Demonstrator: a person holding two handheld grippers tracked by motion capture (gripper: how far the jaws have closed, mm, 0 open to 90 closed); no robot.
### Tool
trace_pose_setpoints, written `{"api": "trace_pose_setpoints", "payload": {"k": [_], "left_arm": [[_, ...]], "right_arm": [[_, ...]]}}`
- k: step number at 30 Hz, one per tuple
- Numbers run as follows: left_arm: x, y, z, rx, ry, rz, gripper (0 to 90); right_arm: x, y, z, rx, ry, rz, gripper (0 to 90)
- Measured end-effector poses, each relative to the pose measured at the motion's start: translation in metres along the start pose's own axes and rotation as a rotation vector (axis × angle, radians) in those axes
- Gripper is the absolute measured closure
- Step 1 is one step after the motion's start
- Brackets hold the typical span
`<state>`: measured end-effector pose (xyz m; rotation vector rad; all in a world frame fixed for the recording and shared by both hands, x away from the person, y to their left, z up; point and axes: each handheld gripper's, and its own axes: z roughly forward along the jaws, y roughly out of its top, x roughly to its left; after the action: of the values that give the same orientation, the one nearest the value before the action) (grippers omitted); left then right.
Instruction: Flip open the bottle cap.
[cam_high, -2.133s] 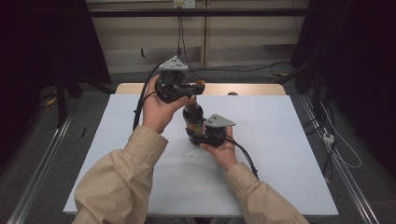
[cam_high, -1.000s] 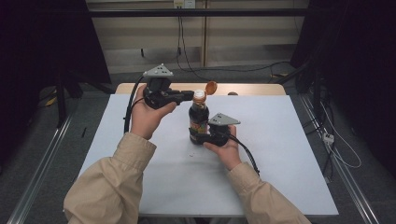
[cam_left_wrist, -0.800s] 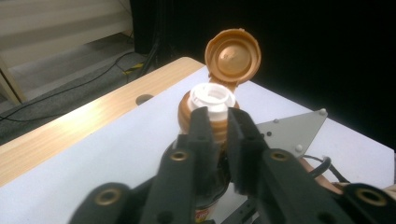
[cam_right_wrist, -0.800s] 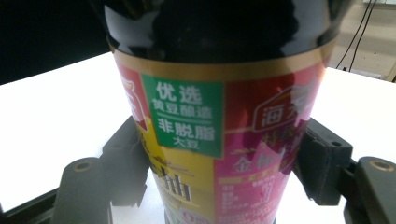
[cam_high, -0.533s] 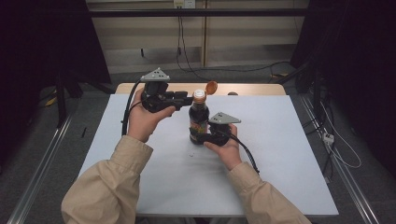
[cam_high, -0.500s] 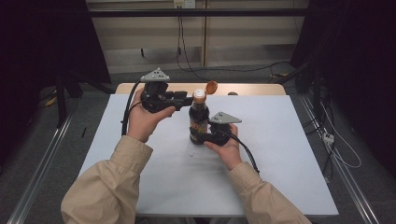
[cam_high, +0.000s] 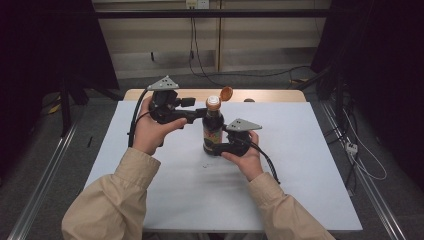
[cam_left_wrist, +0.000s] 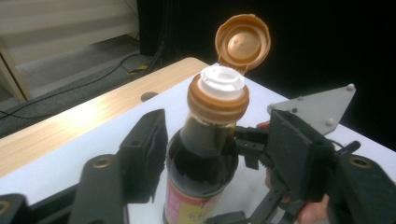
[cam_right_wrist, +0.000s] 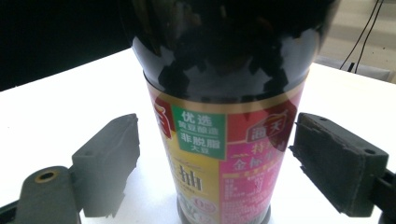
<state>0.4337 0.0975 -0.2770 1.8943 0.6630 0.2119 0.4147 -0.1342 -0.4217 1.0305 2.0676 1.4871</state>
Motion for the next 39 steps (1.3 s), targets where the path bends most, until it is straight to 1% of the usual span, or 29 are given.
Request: {"api": "trace_pose_setpoints", "payload": {"k": [1, 3, 4, 5, 7, 9, 15, 16, 20, 25, 26, 27, 29, 33, 39], "left_arm": [[0.000, -0.001, 0.000, -0.003, 0.001, -0.003, 34.7], [0.002, -0.004, -0.001, -0.001, -0.001, -0.005, 32.2], [0.003, -0.005, -0.001, -0.001, -0.005, -0.008, 31.0], [0.004, -0.005, -0.002, 0.001, -0.008, -0.010, 30.0], [0.005, -0.006, -0.004, -0.005, -0.020, -0.019, 27.7], [0.005, -0.008, -0.005, 0.001, -0.026, 0.003, 25.1], [0.008, -0.014, -0.007, -0.003, -0.029, -0.001, 19.8], [0.008, -0.015, -0.006, -0.004, -0.029, -0.006, 18.8], [0.010, -0.019, -0.006, 0.015, -0.041, -0.008, 14.3], [0.012, -0.024, -0.008, 0.015, -0.040, -0.008, 11.6], [0.012, -0.025, -0.008, 0.017, -0.037, -0.001, 11.3], [0.012, -0.026, -0.008, 0.017, -0.039, -0.005, 11.1], [0.012, -0.027, -0.009, 0.012, -0.034, 0.000, 10.0], [0.012, -0.031, -0.009, 0.003, -0.039, -0.006, 9.2], [0.013, -0.036, -0.009, 0.011, -0.035, -0.003, 8.3]], "right_arm": [[-0.001, 0.000, -0.001, -0.001, 0.000, -0.007, 14.6], [-0.001, 0.001, -0.004, 0.000, 0.009, 0.000, 14.2], [-0.001, 0.001, -0.005, 0.002, 0.015, 0.009, 13.5], [-0.002, 0.001, -0.006, 0.007, 0.031, 0.009, 11.8], [-0.004, 0.000, -0.009, 0.001, 0.047, 0.027, 10.6], [-0.005, 0.000, -0.012, 0.004, 0.066, 0.030, 8.1], [-0.007, -0.002, -0.018, 0.018, 0.072, 0.012, 6.9], [-0.007, -0.002, -0.018, 0.023, 0.072, 0.007, 6.7], [-0.006, -0.004, -0.019, 0.039, 0.078, -0.008, 6.2], [-0.008, -0.004, -0.023, 0.022, 0.070, -0.008, 7.4], [-0.008, -0.004, -0.024, 0.019, 0.069, -0.004, 7.4], [-0.009, -0.004, -0.025, 0.017, 0.071, 0.001, 7.5], [-0.009, -0.005, -0.027, 0.017, 0.071, 0.001, 7.5], [-0.010, -0.005, -0.030, 0.016, 0.068, 0.002, 7.5], [-0.011, -0.006, -0.034, 0.018, 0.080, 0.013, 7.9]]}}
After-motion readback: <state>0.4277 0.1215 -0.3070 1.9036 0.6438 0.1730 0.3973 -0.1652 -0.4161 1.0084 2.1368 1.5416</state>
